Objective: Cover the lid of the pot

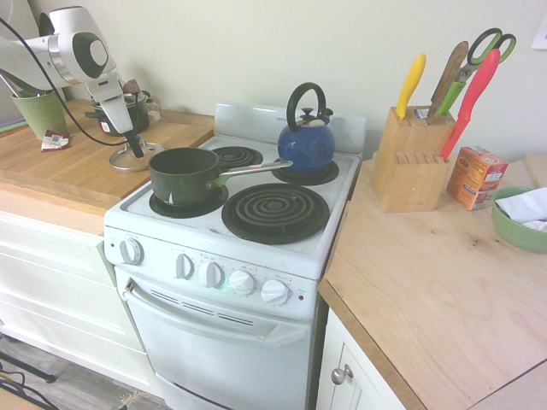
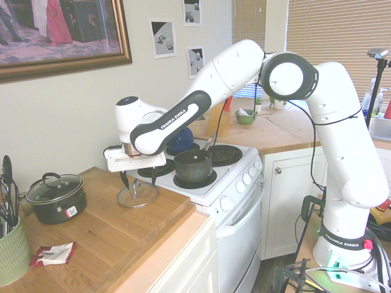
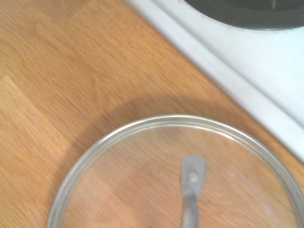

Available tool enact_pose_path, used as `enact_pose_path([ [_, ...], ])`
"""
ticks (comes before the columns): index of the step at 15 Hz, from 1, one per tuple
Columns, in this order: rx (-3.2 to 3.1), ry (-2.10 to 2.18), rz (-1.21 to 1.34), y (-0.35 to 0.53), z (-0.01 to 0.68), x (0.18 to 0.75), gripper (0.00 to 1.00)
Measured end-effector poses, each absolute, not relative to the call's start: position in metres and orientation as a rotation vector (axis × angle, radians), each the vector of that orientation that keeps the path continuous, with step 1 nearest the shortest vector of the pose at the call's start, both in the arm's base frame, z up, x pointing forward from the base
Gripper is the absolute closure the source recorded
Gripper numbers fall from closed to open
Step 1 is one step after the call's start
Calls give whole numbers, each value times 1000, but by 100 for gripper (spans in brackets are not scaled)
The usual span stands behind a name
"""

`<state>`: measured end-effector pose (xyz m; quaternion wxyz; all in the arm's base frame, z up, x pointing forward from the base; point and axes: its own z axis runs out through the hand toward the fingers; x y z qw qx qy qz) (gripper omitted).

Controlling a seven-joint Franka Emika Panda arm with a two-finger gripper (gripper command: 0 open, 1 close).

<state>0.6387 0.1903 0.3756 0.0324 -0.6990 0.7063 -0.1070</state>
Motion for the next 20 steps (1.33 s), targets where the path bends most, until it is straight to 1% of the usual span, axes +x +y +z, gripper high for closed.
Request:
enact_pose_path([
  [20,-2161,2167,-329,197,372,638,100],
])
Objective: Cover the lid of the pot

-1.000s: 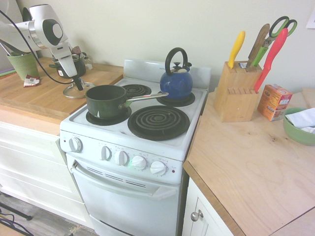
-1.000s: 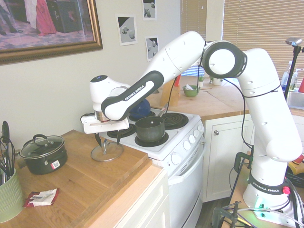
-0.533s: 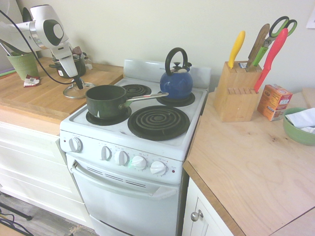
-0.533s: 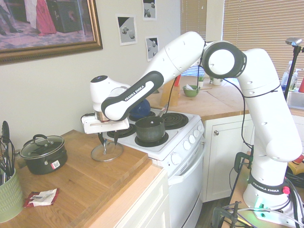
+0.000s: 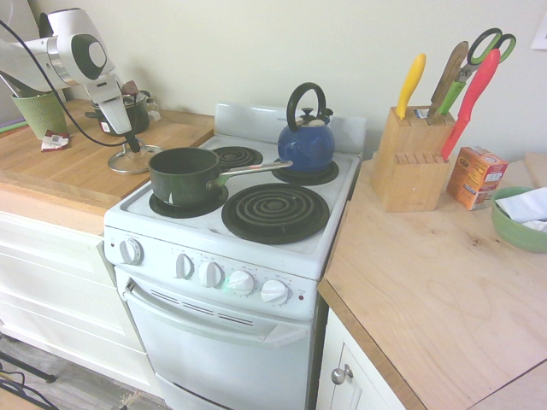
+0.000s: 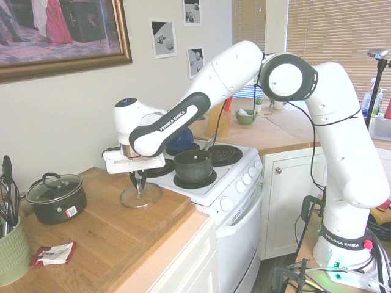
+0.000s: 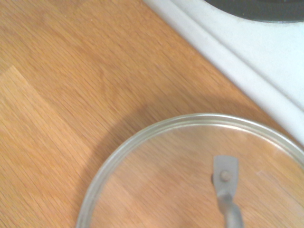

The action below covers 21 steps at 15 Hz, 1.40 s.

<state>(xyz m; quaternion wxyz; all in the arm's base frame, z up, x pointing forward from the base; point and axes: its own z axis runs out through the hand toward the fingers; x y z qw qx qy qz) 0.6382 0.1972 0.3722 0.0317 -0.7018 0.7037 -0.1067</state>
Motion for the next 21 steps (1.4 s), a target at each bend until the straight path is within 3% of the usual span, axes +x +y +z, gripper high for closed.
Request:
enact_pose_path([
  [10,-2198,2114,-329,180,380,643,100],
  [21,-2199,2001,-391,134,494,596,100],
])
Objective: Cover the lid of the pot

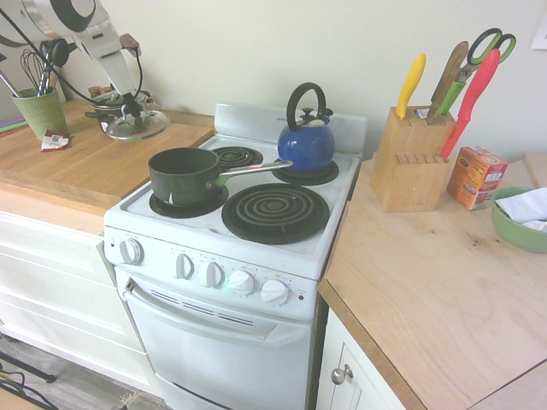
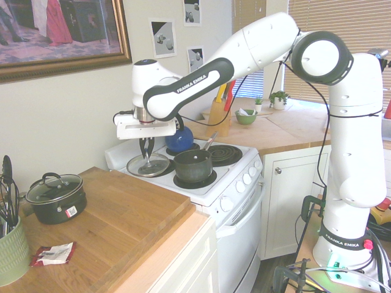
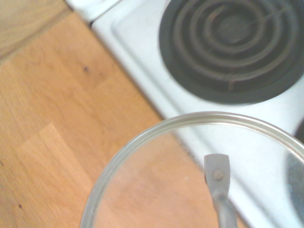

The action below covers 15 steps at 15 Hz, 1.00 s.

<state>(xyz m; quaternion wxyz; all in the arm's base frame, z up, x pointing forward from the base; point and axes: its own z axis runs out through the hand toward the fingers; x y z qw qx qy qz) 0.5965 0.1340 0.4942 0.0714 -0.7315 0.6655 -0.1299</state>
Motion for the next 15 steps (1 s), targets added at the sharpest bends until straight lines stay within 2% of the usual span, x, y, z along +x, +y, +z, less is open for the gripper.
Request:
enact_pose_path([
  [6,-2163,2061,-388,79,527,569,100],
  [15,-2126,2212,-325,1,495,553,100],
])
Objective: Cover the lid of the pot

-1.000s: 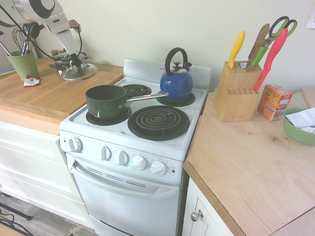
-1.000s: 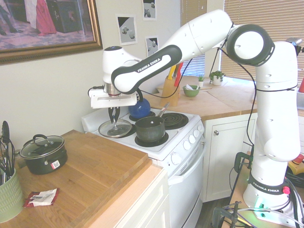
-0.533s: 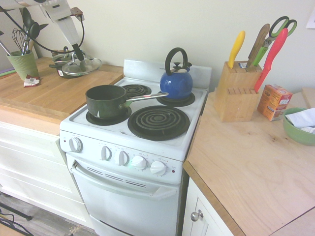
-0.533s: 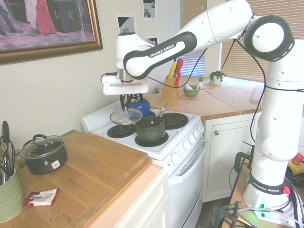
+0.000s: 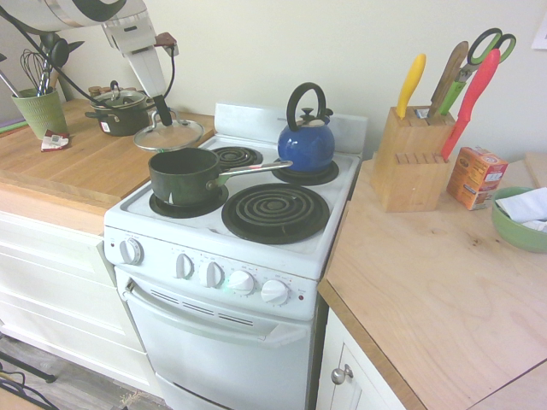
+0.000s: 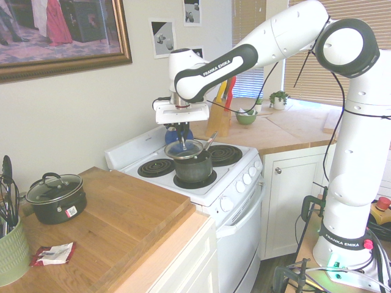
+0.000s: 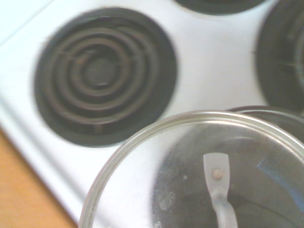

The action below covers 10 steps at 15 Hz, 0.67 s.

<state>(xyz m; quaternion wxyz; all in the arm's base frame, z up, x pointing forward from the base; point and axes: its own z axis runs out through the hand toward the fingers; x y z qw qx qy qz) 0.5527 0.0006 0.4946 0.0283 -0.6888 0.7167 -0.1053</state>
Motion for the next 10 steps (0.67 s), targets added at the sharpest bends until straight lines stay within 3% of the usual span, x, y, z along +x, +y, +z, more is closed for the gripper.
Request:
enact_pose_path([
  [10,-2123,2252,-289,-26,469,550,100],
])
